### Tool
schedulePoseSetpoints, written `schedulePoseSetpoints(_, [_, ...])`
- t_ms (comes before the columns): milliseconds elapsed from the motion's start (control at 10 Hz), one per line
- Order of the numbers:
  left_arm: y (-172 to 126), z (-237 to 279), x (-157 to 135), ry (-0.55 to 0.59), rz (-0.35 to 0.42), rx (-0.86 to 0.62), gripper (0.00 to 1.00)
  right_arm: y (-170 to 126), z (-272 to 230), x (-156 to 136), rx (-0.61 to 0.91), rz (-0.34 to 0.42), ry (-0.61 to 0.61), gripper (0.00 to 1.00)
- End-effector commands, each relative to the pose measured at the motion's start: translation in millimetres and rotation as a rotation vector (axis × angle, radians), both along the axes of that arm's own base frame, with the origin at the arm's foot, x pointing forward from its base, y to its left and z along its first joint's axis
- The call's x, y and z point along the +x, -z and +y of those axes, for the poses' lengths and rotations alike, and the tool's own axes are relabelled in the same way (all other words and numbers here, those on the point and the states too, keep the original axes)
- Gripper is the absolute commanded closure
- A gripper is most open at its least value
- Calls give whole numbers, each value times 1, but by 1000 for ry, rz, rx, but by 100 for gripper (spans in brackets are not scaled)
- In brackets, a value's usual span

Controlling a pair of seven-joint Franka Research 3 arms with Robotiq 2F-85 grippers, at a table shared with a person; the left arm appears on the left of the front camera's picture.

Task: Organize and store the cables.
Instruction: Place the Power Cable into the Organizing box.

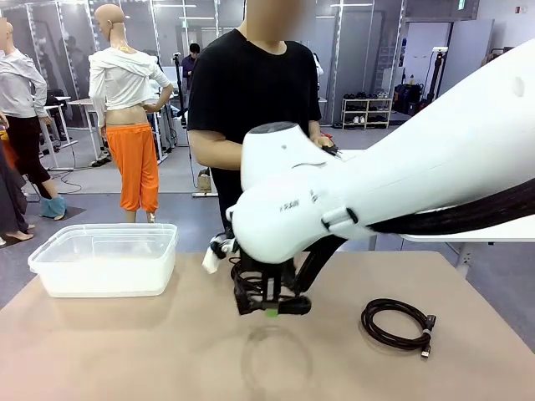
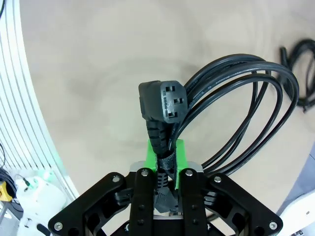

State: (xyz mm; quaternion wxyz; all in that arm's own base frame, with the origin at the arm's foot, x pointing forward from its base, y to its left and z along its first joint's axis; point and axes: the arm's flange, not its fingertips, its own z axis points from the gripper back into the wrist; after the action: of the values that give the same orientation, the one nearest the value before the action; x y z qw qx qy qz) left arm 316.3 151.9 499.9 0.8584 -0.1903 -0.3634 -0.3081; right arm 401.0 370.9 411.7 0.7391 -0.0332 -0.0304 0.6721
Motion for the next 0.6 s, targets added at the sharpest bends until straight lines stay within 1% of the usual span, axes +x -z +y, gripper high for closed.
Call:
schedulePoseSetpoints(0, [1, 1, -1, 19, -11, -9, 0, 19, 25, 6, 0, -7, 53, 83])
schedulePoseSetpoints(200, [1, 1, -1, 19, -11, -9, 0, 39, 56, 0, -34, 28, 48, 83])
schedulePoseSetpoints(300, [1, 1, -1, 19, -11, -9, 0, 47, 67, -1, -40, 33, 55, 83])
schedulePoseSetpoints(500, [1, 1, -1, 19, -11, -9, 0, 47, 74, -7, -64, 41, 69, 83])
